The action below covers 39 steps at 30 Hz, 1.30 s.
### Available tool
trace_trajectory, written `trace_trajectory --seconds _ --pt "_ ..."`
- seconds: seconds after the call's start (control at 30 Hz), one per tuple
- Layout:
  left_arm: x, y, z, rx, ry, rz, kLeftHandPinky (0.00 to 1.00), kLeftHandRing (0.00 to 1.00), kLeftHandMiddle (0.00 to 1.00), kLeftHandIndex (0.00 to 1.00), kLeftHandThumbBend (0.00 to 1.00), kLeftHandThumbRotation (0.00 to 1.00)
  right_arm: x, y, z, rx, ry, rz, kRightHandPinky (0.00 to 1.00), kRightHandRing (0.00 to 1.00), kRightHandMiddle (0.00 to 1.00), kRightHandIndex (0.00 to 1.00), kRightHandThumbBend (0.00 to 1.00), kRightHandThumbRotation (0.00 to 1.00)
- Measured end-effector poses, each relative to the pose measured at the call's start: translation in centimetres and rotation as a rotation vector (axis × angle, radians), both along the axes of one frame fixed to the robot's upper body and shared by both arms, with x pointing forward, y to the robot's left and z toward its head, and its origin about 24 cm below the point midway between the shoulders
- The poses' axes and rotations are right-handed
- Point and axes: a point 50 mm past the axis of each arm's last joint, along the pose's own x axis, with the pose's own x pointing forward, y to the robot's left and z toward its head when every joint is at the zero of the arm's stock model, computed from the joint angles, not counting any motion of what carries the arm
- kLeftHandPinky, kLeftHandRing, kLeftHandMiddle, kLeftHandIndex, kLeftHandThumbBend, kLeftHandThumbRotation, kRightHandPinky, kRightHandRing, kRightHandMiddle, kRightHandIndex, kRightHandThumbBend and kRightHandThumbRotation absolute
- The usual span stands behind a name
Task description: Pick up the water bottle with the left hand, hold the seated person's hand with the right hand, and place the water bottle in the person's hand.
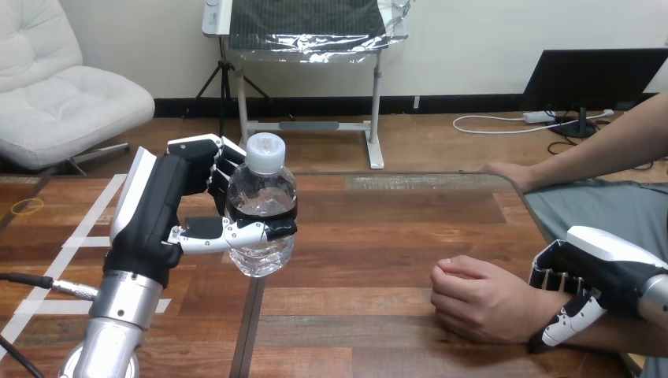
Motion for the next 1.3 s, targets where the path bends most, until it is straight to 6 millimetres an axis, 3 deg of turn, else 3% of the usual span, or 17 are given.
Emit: trace_trajectory --seconds 0.73,1.3 --pt "-0.1 0.4 -0.1 -0.006 0.018 0.023 0.25 0.3 0.34 0.37 0.72 0.0 0.7 0.0 -0.3 0.017 0.019 -0.016 0.29 0.35 0.42 0.44 0.85 0.0" --pt "-0.2 0.4 0.0 -0.01 0.018 0.026 0.24 0.3 0.34 0.37 0.71 0.0 1.2 0.1 -0.1 0.008 0.097 -0.019 0.31 0.38 0.47 0.5 0.79 0.0"
